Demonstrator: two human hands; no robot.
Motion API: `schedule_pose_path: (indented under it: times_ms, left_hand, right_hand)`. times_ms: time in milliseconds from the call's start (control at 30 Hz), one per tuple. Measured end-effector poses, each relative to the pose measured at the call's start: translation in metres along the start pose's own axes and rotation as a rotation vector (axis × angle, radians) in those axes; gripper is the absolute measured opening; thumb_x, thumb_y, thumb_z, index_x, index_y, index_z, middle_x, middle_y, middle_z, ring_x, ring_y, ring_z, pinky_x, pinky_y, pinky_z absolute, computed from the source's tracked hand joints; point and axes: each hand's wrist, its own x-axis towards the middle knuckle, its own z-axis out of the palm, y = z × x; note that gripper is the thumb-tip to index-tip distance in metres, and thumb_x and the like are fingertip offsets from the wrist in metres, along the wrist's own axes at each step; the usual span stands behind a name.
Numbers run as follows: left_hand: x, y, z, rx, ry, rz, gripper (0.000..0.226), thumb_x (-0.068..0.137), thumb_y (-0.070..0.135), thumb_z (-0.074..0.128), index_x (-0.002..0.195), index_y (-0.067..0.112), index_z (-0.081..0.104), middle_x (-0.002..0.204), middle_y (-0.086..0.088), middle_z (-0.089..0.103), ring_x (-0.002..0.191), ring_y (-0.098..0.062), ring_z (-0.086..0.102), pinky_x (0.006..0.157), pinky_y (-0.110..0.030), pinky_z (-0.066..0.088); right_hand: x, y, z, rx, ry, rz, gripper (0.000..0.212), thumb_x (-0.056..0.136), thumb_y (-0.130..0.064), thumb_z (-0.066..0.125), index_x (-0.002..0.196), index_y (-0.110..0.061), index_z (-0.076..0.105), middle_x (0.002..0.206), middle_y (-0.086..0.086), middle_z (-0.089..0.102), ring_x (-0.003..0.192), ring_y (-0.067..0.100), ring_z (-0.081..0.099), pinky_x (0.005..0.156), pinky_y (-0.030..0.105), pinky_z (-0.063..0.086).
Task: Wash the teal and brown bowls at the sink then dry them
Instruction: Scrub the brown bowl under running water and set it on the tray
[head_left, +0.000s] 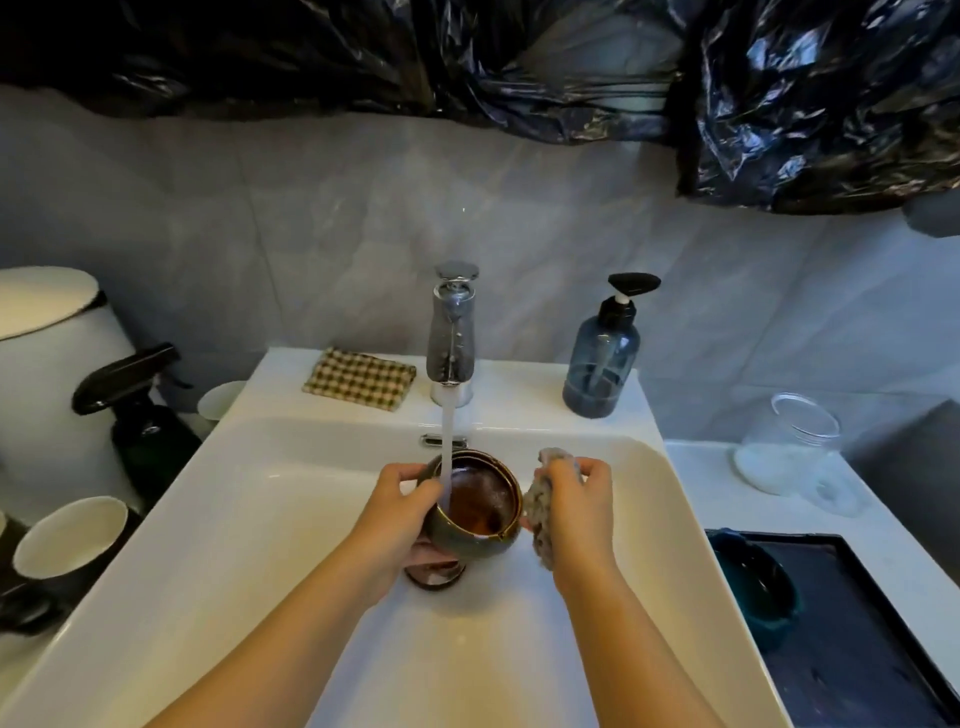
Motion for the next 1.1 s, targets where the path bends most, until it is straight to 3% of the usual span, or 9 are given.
schedule_pose_path:
  times_ms: [100,233,400,567,700,767,833,967,1100]
  left_hand:
    - [0.004,-0.01,-0.001,-0.006,-0.002,-0.014,0.009,0.091,0.016,0.054,0.099,0.017,0.05,0.103,-0.014,0.058,0.09,-0.03,0.063,0.073,-0.056,0.057]
    - [0.006,-0.018,-0.005,-0.024,0.029,-0.012,0.006,0.095,0.017,0.047,0.095,0.012,0.05,0.098,-0.015,0.056,0.084,-0.028,0.061,0.063,-0.052,0.058]
    - [0.009,-0.017,-0.005,0.108,0.086,0.084,0.008,0.09,0.018,0.056,0.097,0.021,0.053,0.092,-0.014,0.064,0.079,-0.027,0.066,0.057,-0.043,0.059]
    - [0.009,-0.019,-0.004,0.129,0.087,0.132,0.007,0.09,0.023,0.057,0.095,0.026,0.053,0.087,-0.013,0.065,0.075,-0.026,0.065,0.063,-0.046,0.06]
    - [0.009,-0.022,-0.003,0.159,0.1,0.158,0.008,0.089,0.028,0.059,0.091,0.03,0.051,0.089,-0.013,0.066,0.081,-0.028,0.067,0.072,-0.05,0.059]
    - [0.009,-0.022,-0.003,0.147,0.11,0.166,0.008,0.088,0.029,0.059,0.092,0.029,0.052,0.088,-0.014,0.067,0.083,-0.03,0.068,0.07,-0.05,0.059]
    - [0.01,-0.021,-0.004,0.136,0.13,0.18,0.01,0.088,0.027,0.059,0.094,0.029,0.052,0.087,-0.015,0.067,0.083,-0.031,0.067,0.068,-0.05,0.06]
    - [0.012,-0.02,-0.008,0.158,0.162,0.215,0.012,0.089,0.026,0.058,0.092,0.035,0.05,0.088,-0.014,0.066,0.082,-0.03,0.068,0.068,-0.047,0.06]
    - [0.012,-0.023,-0.008,0.329,0.131,0.24,0.018,0.088,0.029,0.057,0.105,0.032,0.051,0.082,-0.011,0.064,0.077,-0.026,0.066,0.067,-0.042,0.059]
  right_hand:
    - [0.004,0.005,-0.008,0.009,0.097,-0.077,0.006,0.092,-0.026,0.051,0.093,-0.021,0.05,0.076,0.005,0.059,0.069,0.021,0.058,0.063,0.034,0.051]
    - [0.007,0.007,-0.015,-0.052,0.008,-0.139,0.018,0.095,-0.024,0.048,0.078,-0.03,0.054,0.07,-0.005,0.052,0.061,0.008,0.049,0.058,0.023,0.044]
    - [0.017,0.018,-0.007,-0.209,0.033,-0.253,0.015,0.093,-0.03,0.052,0.102,-0.031,0.063,0.113,0.013,0.056,0.098,0.019,0.058,0.087,0.039,0.055]
    - [0.012,0.021,-0.006,-0.293,0.071,-0.284,0.029,0.083,-0.031,0.067,0.103,-0.028,0.047,0.084,-0.009,0.055,0.076,0.0,0.054,0.062,0.014,0.045]
    - [-0.002,0.028,0.009,-0.559,-0.121,-0.481,0.018,0.083,-0.026,0.068,0.082,-0.028,0.05,0.078,-0.015,0.057,0.072,-0.002,0.054,0.062,0.004,0.041]
    - [-0.008,0.032,0.018,-0.759,-0.255,-0.587,0.006,0.087,-0.021,0.06,0.093,-0.021,0.061,0.089,-0.009,0.06,0.081,0.005,0.054,0.07,0.006,0.037]
    - [-0.005,0.036,0.021,-0.912,-0.231,-0.707,0.015,0.089,-0.018,0.055,0.102,-0.017,0.063,0.1,-0.002,0.062,0.094,0.016,0.055,0.077,0.015,0.035]
    - [-0.006,0.03,0.021,-0.954,-0.139,-0.637,0.008,0.089,-0.021,0.05,0.097,-0.021,0.052,0.091,-0.003,0.053,0.083,0.021,0.05,0.074,0.029,0.039]
    - [-0.011,0.035,0.028,-0.735,-0.363,-0.454,0.008,0.083,-0.018,0.058,0.078,-0.024,0.054,0.076,-0.007,0.06,0.074,0.012,0.057,0.066,0.021,0.046]
